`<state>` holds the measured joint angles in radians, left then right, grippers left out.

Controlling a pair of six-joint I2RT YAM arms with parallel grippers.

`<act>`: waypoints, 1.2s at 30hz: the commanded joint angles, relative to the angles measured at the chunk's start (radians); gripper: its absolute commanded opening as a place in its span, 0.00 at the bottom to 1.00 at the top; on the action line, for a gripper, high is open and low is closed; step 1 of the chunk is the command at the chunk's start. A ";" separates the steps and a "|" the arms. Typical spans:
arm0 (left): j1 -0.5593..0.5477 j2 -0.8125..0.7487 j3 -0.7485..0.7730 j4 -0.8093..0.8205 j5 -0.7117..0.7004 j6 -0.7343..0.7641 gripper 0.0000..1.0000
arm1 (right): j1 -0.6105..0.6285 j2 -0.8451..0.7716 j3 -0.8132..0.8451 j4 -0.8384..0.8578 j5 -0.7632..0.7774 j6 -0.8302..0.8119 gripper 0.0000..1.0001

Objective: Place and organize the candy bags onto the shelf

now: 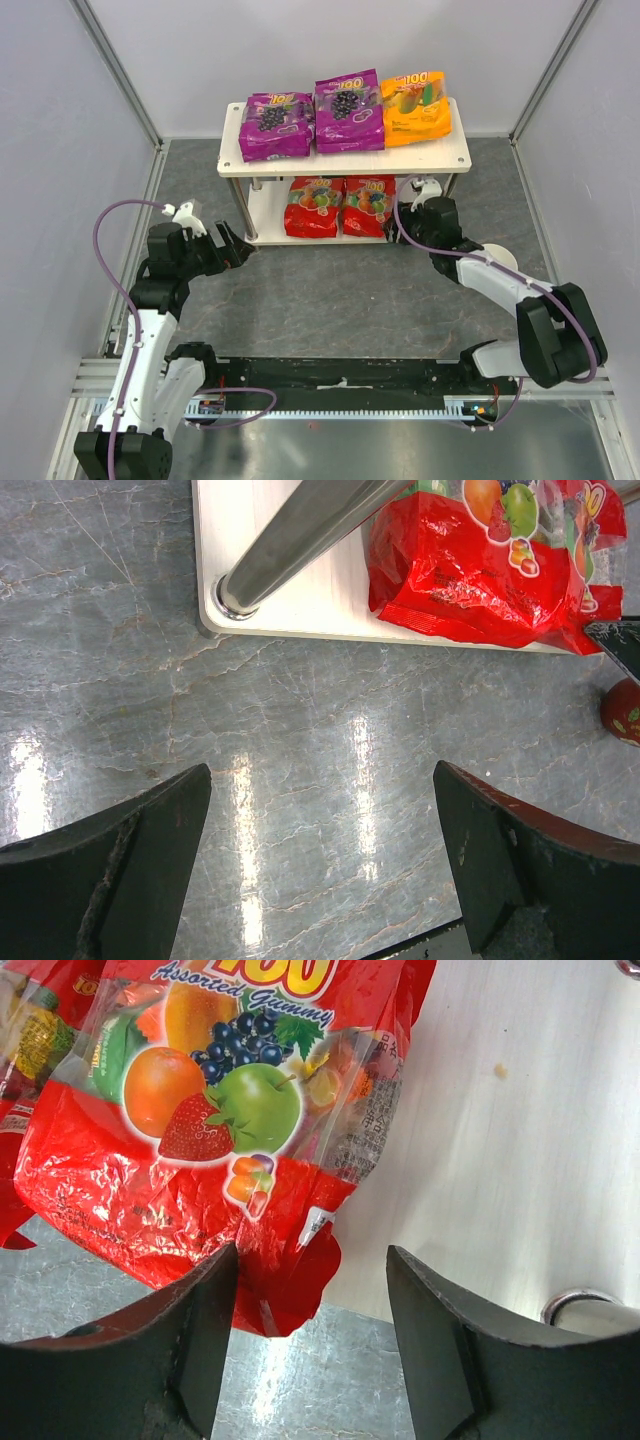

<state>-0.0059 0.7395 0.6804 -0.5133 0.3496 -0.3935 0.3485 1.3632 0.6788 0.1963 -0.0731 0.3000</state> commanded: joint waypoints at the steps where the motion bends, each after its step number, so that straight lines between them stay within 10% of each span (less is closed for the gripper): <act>1: 0.004 -0.009 0.002 0.042 0.023 -0.022 0.99 | -0.008 -0.056 -0.015 0.005 0.029 0.022 0.68; 36: 0.004 -0.022 0.004 0.041 0.026 -0.021 0.99 | -0.006 -0.383 -0.148 -0.080 -0.010 0.205 0.82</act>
<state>-0.0059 0.7311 0.6804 -0.5133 0.3496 -0.3931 0.3447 1.0435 0.5537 0.1101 -0.0448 0.4393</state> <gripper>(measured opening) 0.993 0.817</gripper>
